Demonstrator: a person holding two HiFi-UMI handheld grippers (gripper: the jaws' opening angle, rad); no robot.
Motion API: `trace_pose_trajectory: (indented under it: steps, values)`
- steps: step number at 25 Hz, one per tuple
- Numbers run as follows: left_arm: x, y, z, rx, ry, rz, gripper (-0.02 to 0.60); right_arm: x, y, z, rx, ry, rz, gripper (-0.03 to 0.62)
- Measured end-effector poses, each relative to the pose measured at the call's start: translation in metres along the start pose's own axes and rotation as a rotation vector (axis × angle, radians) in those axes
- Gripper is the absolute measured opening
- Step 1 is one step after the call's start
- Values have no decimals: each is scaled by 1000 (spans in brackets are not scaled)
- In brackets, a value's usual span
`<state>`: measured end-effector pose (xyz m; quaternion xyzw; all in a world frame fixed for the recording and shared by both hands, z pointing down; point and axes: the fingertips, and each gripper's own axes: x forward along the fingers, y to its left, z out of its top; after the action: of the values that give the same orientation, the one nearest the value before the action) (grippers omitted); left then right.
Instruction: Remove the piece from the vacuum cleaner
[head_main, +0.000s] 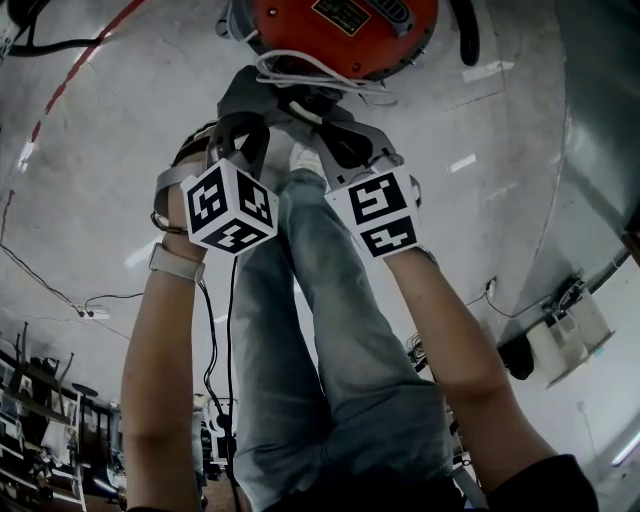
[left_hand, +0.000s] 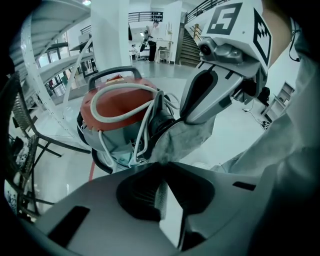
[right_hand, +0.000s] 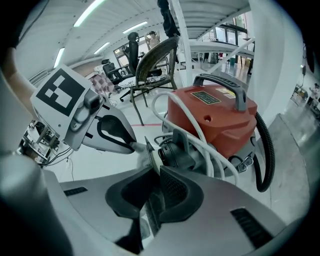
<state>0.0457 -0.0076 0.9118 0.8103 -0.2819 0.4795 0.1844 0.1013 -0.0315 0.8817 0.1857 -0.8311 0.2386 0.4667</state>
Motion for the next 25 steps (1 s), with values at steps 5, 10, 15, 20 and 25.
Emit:
trace_pose_trajectory:
  steps: [5, 10, 15, 20, 25]
  values:
    - [0, 0, -3, -7, -8, 8, 58, 0, 0, -1, 21, 0, -10, 64]
    - [1, 0, -3, -17, -19, 15, 54, 1, 1, -1, 24, -3, -16, 64]
    - [2, 0, -4, -16, -19, 18, 52, 2, 3, -3, 28, 1, -21, 63]
    - [2, -1, -6, -11, -18, 16, 52, 2, 7, -5, 28, 6, -31, 64]
    - [2, -2, -8, -19, -25, 15, 52, 2, 9, -6, 35, 2, -35, 64]
